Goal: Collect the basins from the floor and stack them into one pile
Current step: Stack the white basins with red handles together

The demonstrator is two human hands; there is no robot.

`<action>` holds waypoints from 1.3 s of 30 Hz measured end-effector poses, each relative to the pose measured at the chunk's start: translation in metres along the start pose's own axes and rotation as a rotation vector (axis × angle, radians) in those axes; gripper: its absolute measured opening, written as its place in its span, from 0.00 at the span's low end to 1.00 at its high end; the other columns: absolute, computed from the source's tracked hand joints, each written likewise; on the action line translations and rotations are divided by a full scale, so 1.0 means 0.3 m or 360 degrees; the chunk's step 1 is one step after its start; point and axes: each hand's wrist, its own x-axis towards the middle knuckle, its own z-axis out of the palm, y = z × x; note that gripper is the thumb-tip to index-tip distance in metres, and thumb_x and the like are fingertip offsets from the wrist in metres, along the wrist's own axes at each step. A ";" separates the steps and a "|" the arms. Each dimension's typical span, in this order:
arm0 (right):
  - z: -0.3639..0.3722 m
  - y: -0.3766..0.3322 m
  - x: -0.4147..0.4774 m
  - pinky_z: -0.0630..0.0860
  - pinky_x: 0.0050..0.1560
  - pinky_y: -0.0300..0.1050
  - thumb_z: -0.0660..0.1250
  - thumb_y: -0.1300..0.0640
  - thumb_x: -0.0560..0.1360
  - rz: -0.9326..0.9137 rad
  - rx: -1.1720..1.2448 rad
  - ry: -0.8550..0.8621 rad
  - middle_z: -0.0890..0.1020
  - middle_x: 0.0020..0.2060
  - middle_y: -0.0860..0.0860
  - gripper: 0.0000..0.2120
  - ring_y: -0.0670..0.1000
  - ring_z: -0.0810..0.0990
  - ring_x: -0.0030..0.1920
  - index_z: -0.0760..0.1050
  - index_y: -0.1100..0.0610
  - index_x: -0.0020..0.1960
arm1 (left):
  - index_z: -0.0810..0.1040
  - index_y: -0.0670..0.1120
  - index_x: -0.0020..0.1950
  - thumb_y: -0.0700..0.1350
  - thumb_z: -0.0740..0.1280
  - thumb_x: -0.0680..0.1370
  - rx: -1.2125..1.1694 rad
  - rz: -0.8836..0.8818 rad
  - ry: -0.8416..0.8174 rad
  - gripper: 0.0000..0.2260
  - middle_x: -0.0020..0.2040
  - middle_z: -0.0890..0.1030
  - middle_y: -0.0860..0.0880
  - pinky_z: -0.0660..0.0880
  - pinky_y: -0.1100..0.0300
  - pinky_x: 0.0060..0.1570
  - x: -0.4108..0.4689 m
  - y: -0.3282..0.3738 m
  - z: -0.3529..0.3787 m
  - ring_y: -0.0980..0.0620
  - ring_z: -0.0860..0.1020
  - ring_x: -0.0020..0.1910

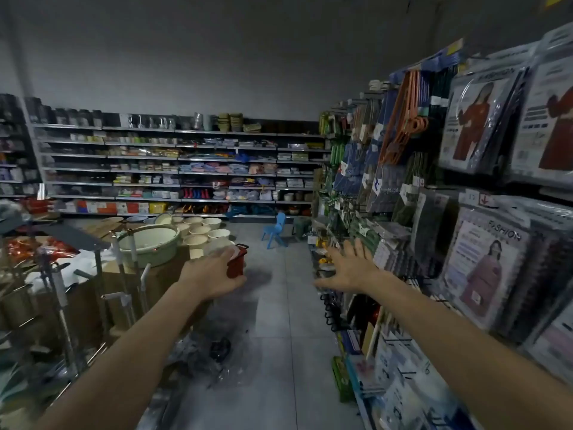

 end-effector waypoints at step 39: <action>0.455 0.129 2.078 0.40 0.80 0.61 0.52 0.17 0.68 -0.0163 0.0181 -0.0376 0.38 0.82 0.56 0.53 0.61 0.34 0.81 0.41 0.43 0.83 | 0.51 0.63 0.80 0.71 0.61 0.73 0.0056 -0.0017 -0.0507 0.39 0.83 0.53 0.46 0.54 0.26 0.72 1.916 -0.220 0.745 0.36 0.52 0.81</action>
